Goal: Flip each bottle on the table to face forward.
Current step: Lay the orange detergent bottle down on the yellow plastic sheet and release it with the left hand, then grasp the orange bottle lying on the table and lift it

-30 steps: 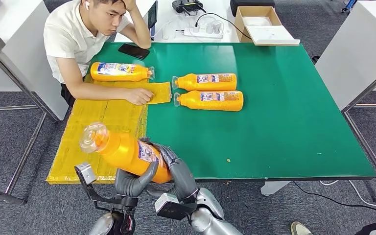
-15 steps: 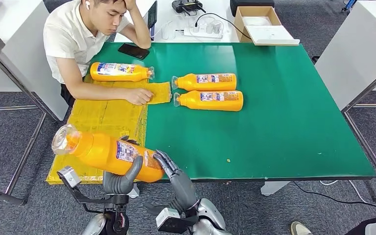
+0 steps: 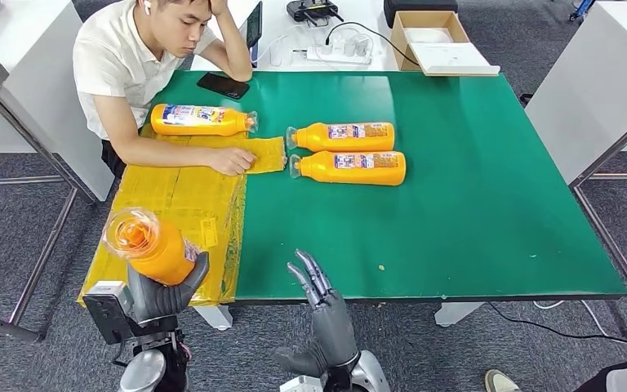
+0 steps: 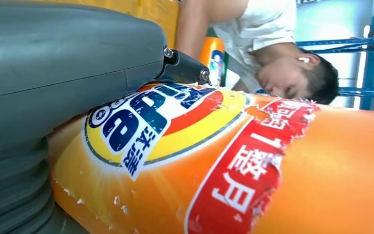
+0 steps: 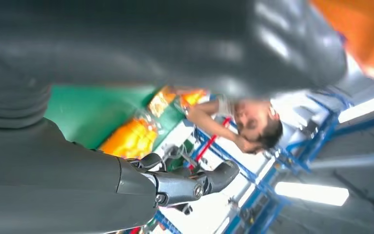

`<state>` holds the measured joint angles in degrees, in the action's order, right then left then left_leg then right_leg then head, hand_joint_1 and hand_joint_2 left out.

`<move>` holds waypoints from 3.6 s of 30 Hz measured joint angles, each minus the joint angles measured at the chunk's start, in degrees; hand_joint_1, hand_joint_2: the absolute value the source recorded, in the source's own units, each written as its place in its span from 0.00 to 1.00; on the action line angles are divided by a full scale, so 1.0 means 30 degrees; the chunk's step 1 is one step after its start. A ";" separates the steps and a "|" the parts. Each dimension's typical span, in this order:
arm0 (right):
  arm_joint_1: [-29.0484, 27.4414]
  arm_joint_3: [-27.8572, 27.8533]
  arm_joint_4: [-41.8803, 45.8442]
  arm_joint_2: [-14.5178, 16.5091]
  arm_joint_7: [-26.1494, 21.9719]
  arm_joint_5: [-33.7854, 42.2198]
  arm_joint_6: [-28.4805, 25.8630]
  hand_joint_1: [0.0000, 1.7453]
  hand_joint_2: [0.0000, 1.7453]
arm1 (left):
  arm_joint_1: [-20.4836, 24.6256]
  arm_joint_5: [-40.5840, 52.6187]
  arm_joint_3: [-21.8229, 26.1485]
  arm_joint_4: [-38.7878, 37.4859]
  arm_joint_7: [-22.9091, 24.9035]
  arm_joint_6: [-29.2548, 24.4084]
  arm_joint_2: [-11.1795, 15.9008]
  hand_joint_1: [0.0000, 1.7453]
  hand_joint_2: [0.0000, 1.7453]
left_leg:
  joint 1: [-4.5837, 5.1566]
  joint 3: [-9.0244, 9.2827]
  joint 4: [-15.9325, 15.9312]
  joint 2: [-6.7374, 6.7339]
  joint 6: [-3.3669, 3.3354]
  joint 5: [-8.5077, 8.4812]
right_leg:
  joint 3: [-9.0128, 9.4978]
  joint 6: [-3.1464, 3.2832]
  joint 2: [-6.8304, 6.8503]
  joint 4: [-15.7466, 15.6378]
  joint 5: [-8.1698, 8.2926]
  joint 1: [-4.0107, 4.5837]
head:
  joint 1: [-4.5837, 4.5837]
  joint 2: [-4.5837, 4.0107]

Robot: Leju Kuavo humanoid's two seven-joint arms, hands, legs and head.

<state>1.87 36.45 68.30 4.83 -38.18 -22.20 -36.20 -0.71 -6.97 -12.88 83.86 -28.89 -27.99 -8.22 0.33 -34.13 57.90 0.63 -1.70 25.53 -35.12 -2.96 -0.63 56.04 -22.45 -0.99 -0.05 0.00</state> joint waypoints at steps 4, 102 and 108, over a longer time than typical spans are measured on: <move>-0.0733 -0.1770 0.2340 0.0251 0.0000 -0.0599 -0.0055 0.00 0.00 | 0.0123 0.1480 0.0239 -0.0251 -0.0218 -0.1820 0.0167 1.00 1.00 | -0.0001 -0.0002 0.0000 0.0001 0.0000 0.0000 | -0.0002 0.0000 0.0000 0.0000 -0.0001 0.0001 | 0.0004 -0.0004; -0.0381 -0.3047 0.2015 0.0406 0.0000 0.1229 -0.0044 0.00 1.00 | 0.2377 -0.7775 0.1939 -0.0369 0.0032 0.7107 -0.2204 0.00 1.00 | -0.0007 -0.0071 0.0000 0.0167 0.0048 -0.0090 | -0.0030 0.0056 0.0153 0.0019 0.0032 0.0009 | 0.0005 -0.0002; -0.0264 -0.5814 0.1774 0.0090 0.0009 -0.2899 -0.0051 0.00 1.00 | 0.1232 -0.6378 0.2581 0.2031 -0.1750 0.6845 -0.2018 0.00 1.00 | -0.0009 -0.0069 0.0000 0.0171 0.0044 -0.0099 | -0.0023 0.0055 0.0154 0.0021 0.0035 0.0007 | 0.0005 -0.0004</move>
<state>1.07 19.01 73.62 5.10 -38.16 -30.90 -36.35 2.99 -26.10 -5.14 89.95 -34.14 -7.45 -14.27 0.30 -34.33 57.90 1.14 -1.56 25.23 -35.19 -2.79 -0.16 56.10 -22.35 -0.97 -0.03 -0.01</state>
